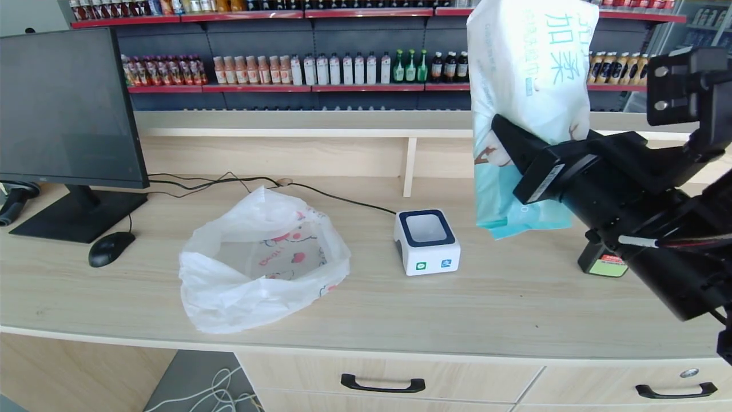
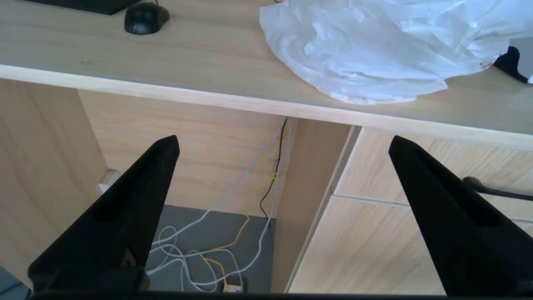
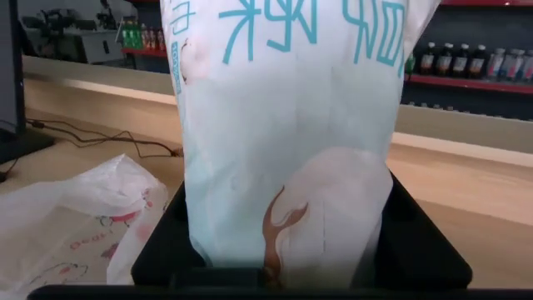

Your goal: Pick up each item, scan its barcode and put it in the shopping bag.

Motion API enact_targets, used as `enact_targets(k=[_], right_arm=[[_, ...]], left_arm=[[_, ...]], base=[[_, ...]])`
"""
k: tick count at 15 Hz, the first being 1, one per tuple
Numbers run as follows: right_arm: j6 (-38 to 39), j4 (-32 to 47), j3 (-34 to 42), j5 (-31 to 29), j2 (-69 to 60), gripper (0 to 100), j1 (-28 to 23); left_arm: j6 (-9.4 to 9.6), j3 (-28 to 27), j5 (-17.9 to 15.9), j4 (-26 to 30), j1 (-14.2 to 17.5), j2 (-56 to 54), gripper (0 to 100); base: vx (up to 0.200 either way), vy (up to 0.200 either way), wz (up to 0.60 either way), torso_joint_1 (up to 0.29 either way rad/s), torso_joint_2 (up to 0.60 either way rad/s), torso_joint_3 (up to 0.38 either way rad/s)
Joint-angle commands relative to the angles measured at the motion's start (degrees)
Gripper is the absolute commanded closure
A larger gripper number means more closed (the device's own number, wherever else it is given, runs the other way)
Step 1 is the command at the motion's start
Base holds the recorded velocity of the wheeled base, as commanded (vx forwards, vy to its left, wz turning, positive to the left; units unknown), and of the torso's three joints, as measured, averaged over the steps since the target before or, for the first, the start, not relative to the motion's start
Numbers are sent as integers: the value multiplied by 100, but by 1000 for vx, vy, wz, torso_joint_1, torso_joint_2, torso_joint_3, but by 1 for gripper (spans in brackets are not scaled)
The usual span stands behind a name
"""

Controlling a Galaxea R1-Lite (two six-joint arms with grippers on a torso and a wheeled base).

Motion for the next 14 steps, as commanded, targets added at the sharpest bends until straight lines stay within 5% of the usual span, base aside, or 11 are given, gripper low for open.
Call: enact_targets(k=[1,5,9,14], right_arm=[[10,-330,40,52,-99,100,26],[124,-1411,787,122,-108,100,17],[256,-1648,1235,122,-108,100,17],[344,-1982,1463,104,-55,100,9]], left_arm=[[-4,-1,3,0,-4,-2,0],[5,-1,3,0,-4,-2,0],[-4,7,3,0,-4,-2,0],[-4,-1,3,0,-4,-2,0]], base=[[0,0,0,0,0,0],[0,0,0,0,0,0],[0,0,0,0,0,0],[-200,0,0,2,6,2]])
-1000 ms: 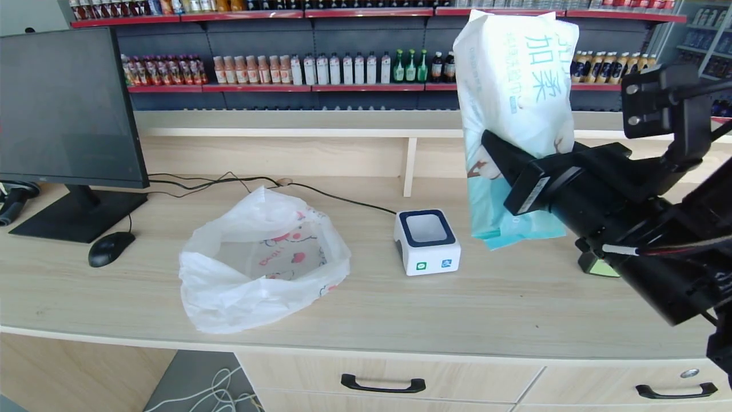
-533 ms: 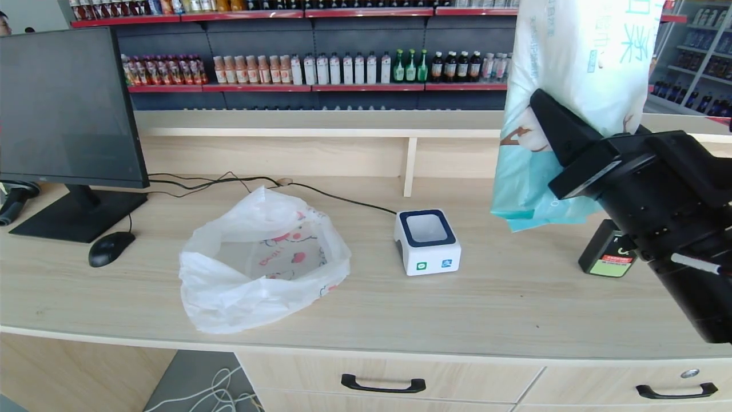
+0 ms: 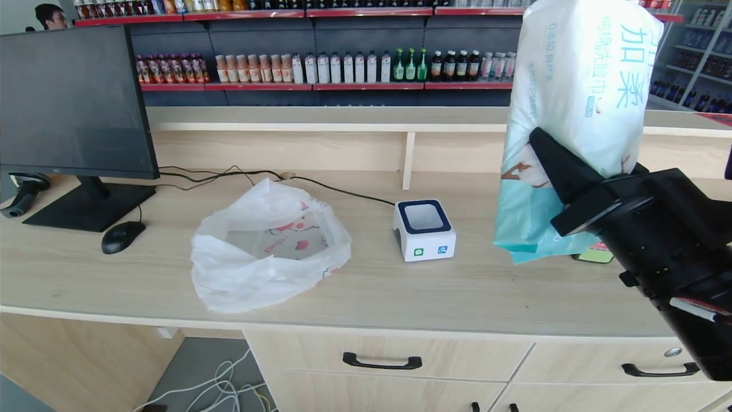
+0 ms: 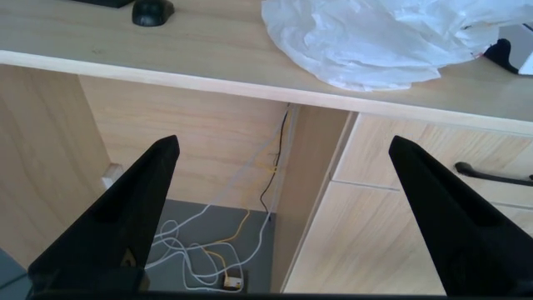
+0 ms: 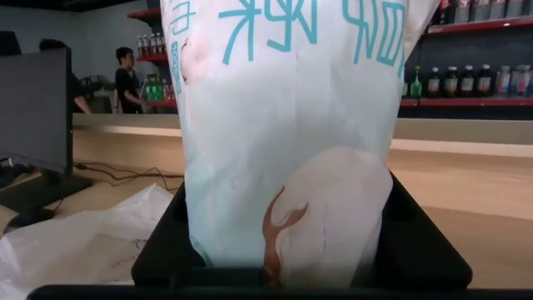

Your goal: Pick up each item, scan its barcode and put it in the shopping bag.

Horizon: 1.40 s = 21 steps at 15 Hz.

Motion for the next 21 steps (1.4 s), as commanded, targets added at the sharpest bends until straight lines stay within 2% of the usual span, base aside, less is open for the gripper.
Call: enact_targets(k=[1,7,21], right_arm=[[-6,19,87,-12,24,100,-17],[-15,19,307,-12,-108,100,-79],[-6,19,386,-20,-108,100,-149]], left_arm=[[-11,7,2,0,1,-2,0],[7,-1,2,0,1,-2,0],[-28,-1,2,0,10,6,0]], base=[[-200,0,0,-17,-2,17],[-33,0,0,-3,0,1],[0,200,0,6,4,1]])
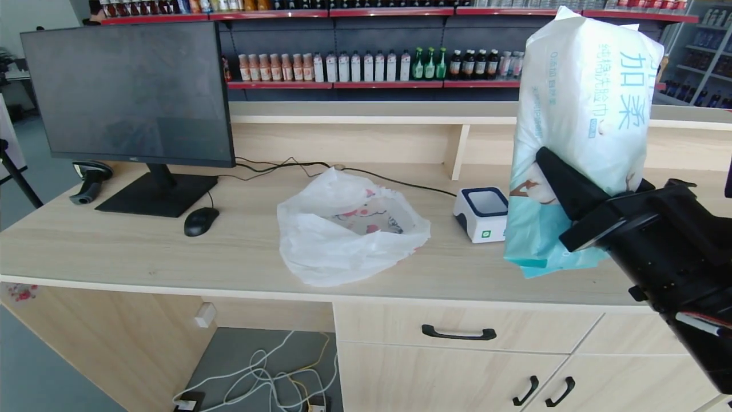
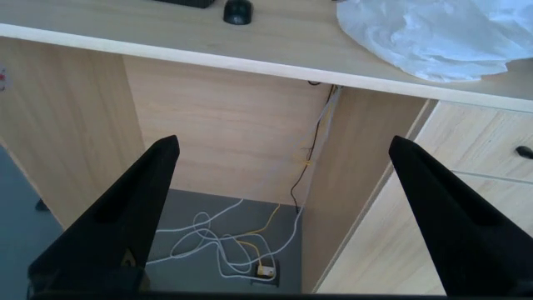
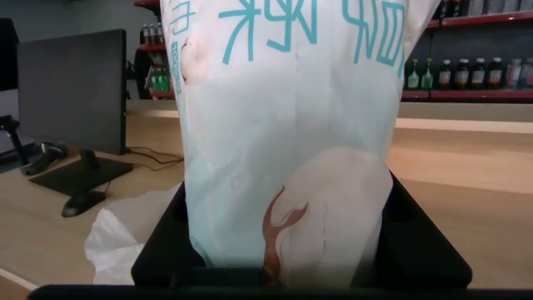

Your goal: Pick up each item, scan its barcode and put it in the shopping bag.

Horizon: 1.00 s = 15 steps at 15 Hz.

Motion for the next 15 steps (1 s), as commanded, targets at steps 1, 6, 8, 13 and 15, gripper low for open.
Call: enact_targets(k=[1,6,8,13,15], right_arm=[[-1,-14,14,-1,23,100,3],[7,-14,217,-1,14,100,-32],[7,-14,225,-1,14,100,-41],[-19,-14,129,-1,-100,100,-41],[-28,-14,6,34,-118,100,-32]], left_arm=[[-1,-4,2,0,0,-2,0],[25,5,2,-9,-9,-2,0],[25,5,2,-9,-9,-2,0],[25,5,2,-9,-9,-2,0],[25,5,2,-18,-9,-2,0]], base=[[0,200,0,-2,2,2],[0,40,0,0,0,1],[0,0,300,-1,1,4],[0,0,480,-3,-2,0],[0,0,0,0,0,0]])
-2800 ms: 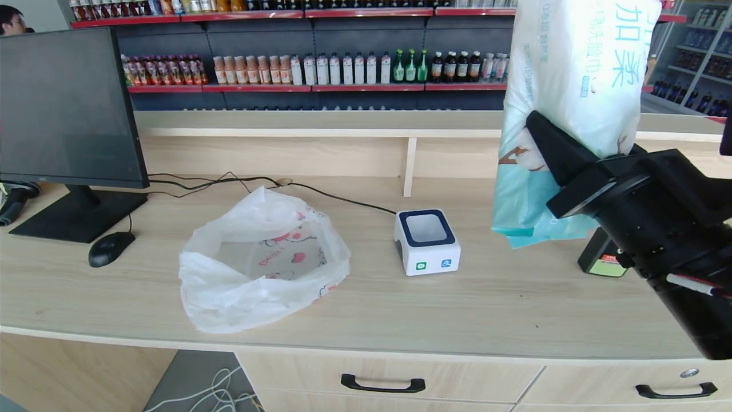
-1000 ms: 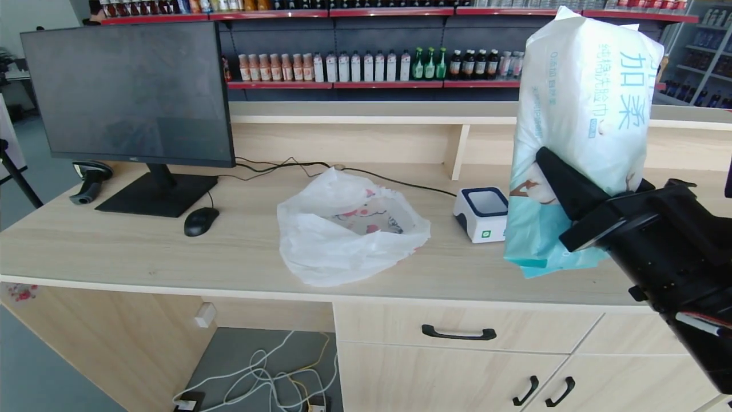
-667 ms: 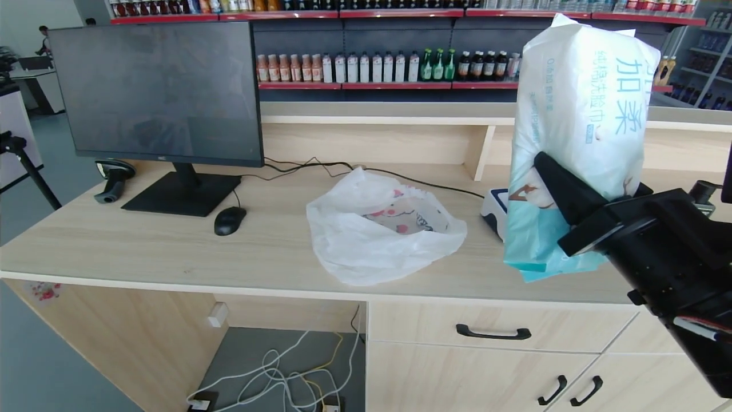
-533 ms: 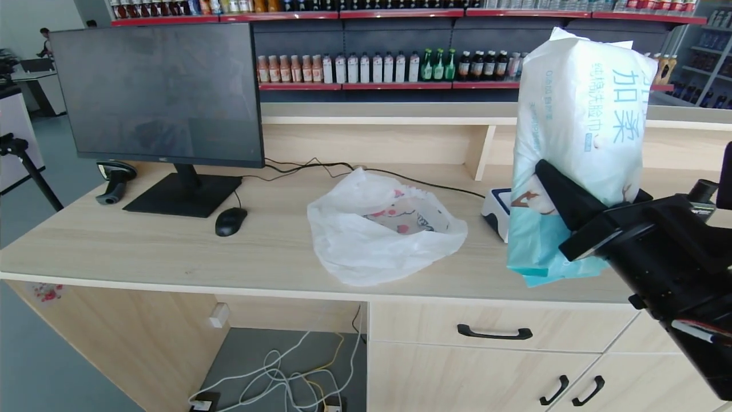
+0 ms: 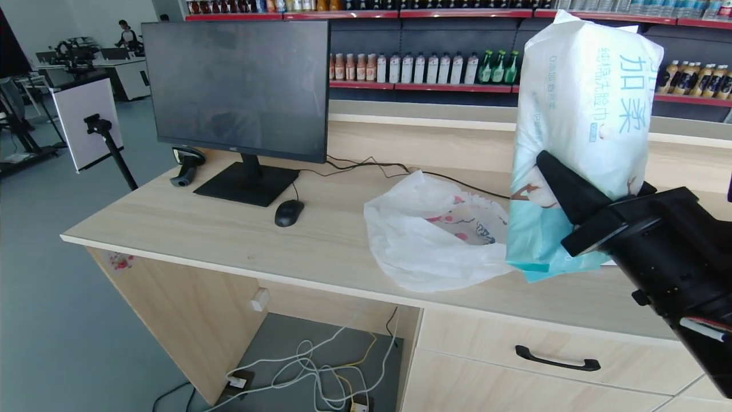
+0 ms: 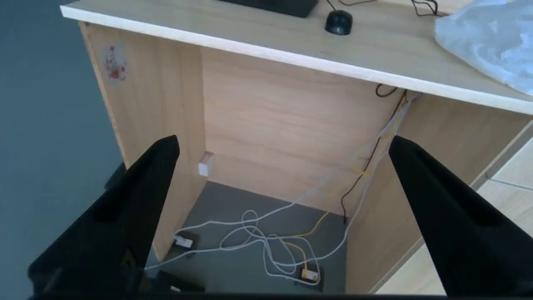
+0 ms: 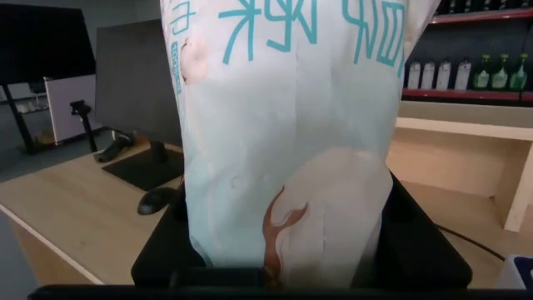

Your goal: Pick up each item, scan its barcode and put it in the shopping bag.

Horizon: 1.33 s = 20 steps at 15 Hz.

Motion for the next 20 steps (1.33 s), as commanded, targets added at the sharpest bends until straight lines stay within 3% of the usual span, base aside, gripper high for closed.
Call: enact_targets(k=[1,4,8,12,17,20], right_arm=[[35,-17,-132,12,1,100,4],[413,98,-563,20,431,100,-40],[1363,1653,-2013,680,941,100,-524],[1697,2822,-3692,1356,1837,100,-1227],[1978,3780,-4650,1673,2848,100,-1411],[1951,4097,-4720,1822,2954,100,-1613]], left_arm=[[-13,0,0,-2,10,0,0],[-4,0,0,-2,1,0,0],[-13,0,0,-2,1,0,0],[5,0,0,-2,1,0,0],[22,0,-9,-2,1,0,0],[22,0,-9,-2,1,0,0]], base=[[0,0,0,0,0,0],[0,0,0,0,0,0],[0,0,0,0,0,0],[0,0,0,0,0,0],[0,0,0,0,0,0],[0,0,0,0,0,0]])
